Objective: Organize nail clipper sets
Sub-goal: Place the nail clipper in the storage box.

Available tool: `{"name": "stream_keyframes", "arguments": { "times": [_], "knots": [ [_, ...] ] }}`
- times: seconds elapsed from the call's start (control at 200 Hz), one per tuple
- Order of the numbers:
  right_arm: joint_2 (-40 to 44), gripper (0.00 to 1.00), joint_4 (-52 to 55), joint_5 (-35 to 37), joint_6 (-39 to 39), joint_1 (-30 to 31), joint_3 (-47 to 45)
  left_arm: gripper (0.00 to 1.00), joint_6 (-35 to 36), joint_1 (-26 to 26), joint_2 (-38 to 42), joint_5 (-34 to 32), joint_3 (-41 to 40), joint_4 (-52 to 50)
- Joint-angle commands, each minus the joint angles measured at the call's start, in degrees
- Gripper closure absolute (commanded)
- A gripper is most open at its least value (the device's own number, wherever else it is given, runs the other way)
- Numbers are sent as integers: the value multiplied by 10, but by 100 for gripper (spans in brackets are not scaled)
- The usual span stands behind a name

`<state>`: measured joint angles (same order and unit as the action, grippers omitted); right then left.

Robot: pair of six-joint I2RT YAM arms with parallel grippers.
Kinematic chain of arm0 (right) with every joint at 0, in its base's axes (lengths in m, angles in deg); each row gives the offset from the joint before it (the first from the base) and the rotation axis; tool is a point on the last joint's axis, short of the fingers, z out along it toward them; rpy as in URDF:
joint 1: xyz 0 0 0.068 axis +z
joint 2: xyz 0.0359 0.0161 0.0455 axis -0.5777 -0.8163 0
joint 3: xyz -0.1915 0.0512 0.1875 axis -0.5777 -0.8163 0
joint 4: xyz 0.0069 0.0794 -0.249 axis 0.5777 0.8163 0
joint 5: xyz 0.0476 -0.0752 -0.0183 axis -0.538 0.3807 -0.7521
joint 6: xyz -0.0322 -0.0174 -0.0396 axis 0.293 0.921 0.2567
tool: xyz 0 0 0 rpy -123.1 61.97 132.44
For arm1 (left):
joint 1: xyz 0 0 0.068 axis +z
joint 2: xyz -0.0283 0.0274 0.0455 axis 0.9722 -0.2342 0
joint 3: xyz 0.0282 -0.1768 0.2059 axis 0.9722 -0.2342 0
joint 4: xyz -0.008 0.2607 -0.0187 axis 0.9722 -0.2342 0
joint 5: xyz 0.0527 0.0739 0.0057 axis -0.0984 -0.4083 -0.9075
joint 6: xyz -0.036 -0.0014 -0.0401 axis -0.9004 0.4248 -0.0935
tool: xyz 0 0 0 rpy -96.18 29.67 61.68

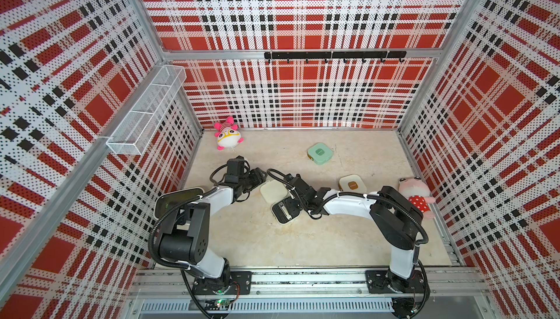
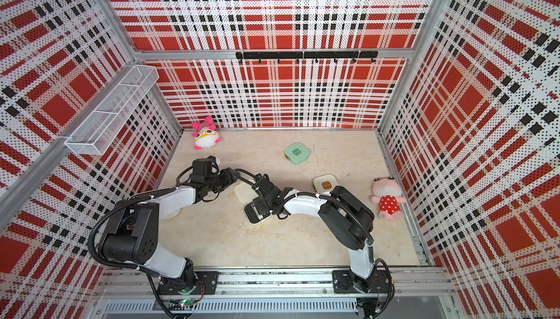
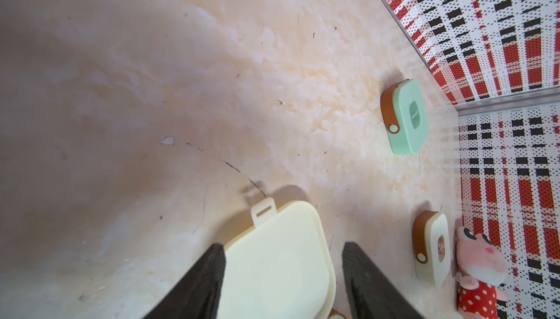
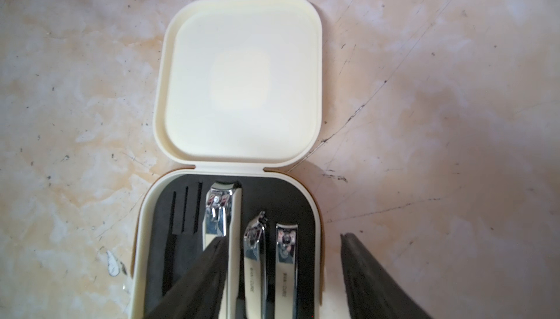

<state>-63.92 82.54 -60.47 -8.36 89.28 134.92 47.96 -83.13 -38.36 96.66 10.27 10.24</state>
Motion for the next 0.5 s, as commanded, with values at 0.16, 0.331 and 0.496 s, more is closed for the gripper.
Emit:
{"name": "stream_keyframes", "arguments": {
  "times": [0.16, 0.331, 0.496],
  "knots": [
    [-24, 38, 2, -5, 0, 8, -7, 29, -21, 41, 8, 40, -42, 55],
    [-29, 39, 11, 2, 1, 9, -13, 25, -40, 50, 1, 56, -65, 94],
    [-23, 40, 20, 7, 4, 10, -13, 25, -64, 52, -27, 81, -83, 143]
  ]
}}
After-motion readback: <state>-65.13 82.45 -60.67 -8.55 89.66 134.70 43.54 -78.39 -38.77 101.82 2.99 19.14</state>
